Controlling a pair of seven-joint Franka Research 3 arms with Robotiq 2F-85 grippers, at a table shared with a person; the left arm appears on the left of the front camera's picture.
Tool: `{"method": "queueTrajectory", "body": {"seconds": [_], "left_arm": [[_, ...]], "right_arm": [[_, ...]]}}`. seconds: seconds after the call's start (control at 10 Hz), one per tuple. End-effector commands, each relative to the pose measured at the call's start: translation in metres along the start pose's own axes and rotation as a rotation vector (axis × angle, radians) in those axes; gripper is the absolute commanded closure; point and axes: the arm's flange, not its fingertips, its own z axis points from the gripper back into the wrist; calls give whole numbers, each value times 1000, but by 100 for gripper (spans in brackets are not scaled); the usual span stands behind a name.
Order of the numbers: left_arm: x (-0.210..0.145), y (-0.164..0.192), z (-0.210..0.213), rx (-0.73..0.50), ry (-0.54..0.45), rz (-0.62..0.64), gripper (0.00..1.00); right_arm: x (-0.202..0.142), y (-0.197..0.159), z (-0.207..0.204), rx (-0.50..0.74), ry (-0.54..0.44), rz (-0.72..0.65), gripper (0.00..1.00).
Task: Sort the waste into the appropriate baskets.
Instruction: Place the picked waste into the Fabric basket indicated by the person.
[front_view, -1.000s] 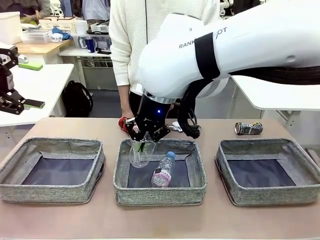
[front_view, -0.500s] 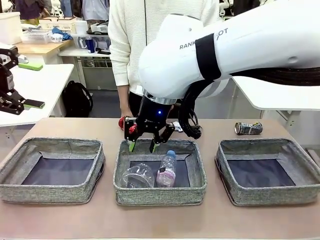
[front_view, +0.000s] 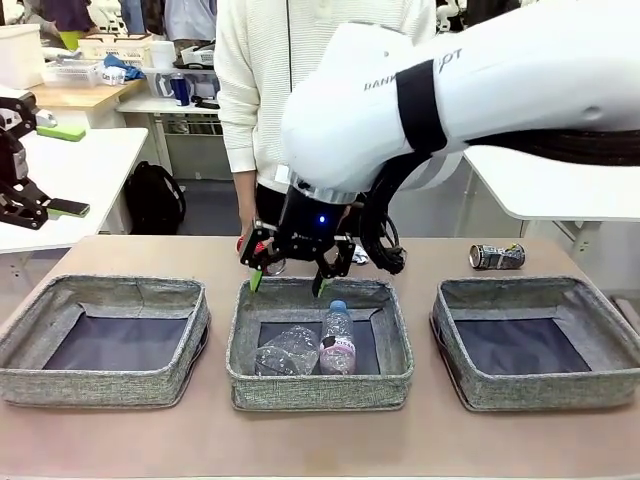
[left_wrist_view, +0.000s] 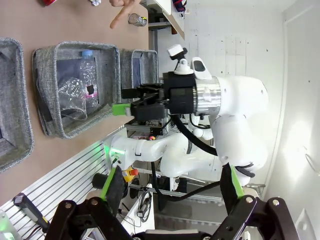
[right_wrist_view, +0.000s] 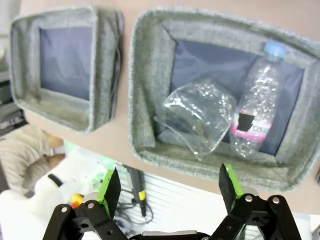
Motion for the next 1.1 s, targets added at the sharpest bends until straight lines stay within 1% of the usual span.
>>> {"method": "queueTrajectory", "body": {"seconds": [0.0, 0.1, 0.2, 0.3, 0.4, 0.5, 0.6, 0.7, 0.8, 0.9, 1.0], "left_arm": [[-2, 0, 1, 6, 7, -12, 0], [-2, 0, 1, 6, 7, -12, 0], [-2, 0, 1, 6, 7, -12, 0], [-2, 0, 1, 6, 7, -12, 0], [-2, 0, 1, 6, 7, -12, 0], [-2, 0, 1, 6, 7, -12, 0], [-2, 0, 1, 6, 7, -12, 0], [-2, 0, 1, 6, 7, -12, 0], [-2, 0, 1, 6, 7, -12, 0], [-2, 0, 1, 6, 7, -12, 0], [-2, 0, 1, 6, 7, -12, 0]], "right_arm": [[-25, -21, 62, 229, 1, -7, 0], [-41, -43, 109, 498, 50, 1, 0], [-51, -62, 132, 694, 110, -28, 0], [-61, -85, 145, 897, 189, -37, 0], [-69, -102, 144, 1014, 173, -52, 0], [-77, -117, 136, 1119, 218, -50, 0], [-86, -140, 124, 1200, 254, -143, 0], [-94, -165, 113, 1285, 257, -265, 0], [-106, -196, 104, 1366, 189, -444, 0], [-114, -213, 103, 1361, 120, -534, 0], [-129, -239, 113, 1334, -13, -603, 0]]}}
